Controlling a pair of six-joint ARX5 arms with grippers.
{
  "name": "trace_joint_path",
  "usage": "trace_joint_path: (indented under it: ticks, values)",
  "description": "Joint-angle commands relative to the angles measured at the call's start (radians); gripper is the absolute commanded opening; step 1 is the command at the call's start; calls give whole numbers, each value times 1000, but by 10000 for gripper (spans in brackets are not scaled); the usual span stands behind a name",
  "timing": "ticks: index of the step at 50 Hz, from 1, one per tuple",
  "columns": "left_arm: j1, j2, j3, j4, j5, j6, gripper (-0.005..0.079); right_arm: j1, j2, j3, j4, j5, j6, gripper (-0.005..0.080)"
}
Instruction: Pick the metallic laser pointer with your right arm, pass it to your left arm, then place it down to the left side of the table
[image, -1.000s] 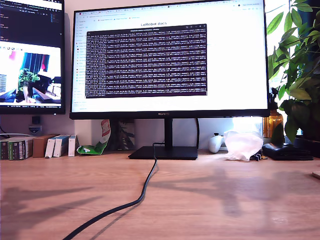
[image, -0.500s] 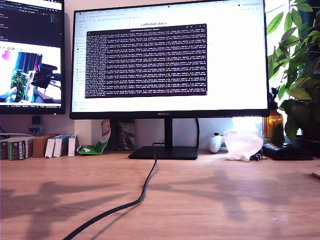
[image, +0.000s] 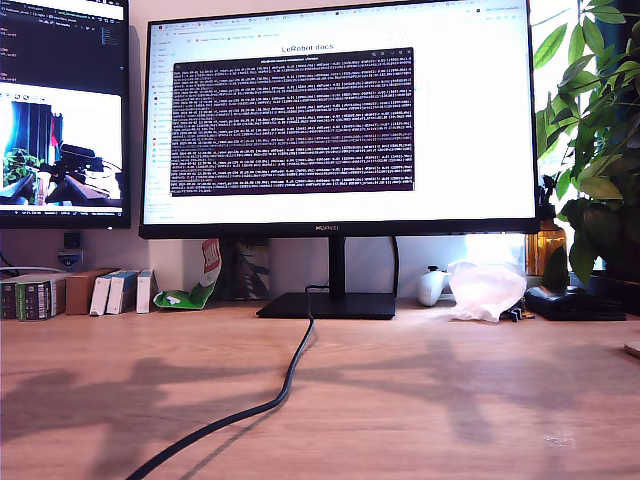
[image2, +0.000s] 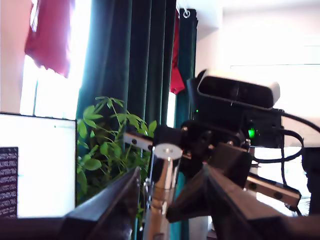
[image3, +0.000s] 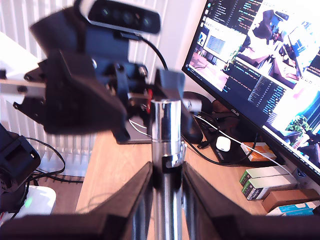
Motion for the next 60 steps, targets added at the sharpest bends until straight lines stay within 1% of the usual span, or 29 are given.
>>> trace_joint_path:
  ticks: [1, 8, 18, 25, 31, 39, 51, 54, 57, 60]
  values:
    - [-10, 8, 3, 9, 0, 16, 361, 21, 4, -11, 10, -7, 5, -11]
    - [-18, 8, 3, 22, -2, 16, 354, 27, 4, -11, 9, -7, 5, -11]
    - [-18, 8, 3, 37, -2, 16, 304, 27, 5, -11, 6, -7, 5, -11]
    - [-18, 8, 5, 56, -2, 15, 299, 27, 5, -11, 3, -7, 5, -11]
    - [-18, 8, 10, 51, -2, 15, 253, 28, 5, -11, 3, -8, 5, -11]
    - [-18, 11, 15, 47, -2, 15, 219, 39, 5, -11, 11, -8, 5, -11]
    - [-18, 15, 15, 48, -11, 16, 115, 62, 5, -11, 17, -8, 5, -11]
    - [-18, 15, 15, 49, -14, 16, 54, 69, 5, -11, 19, -7, 5, -11]
    - [-18, 15, 15, 49, -14, 16, -31, 73, 5, -11, 18, -7, 5, -11]
    - [-18, 15, 15, 49, -14, 18, -21, 72, 5, -11, 18, -7, 5, -11]
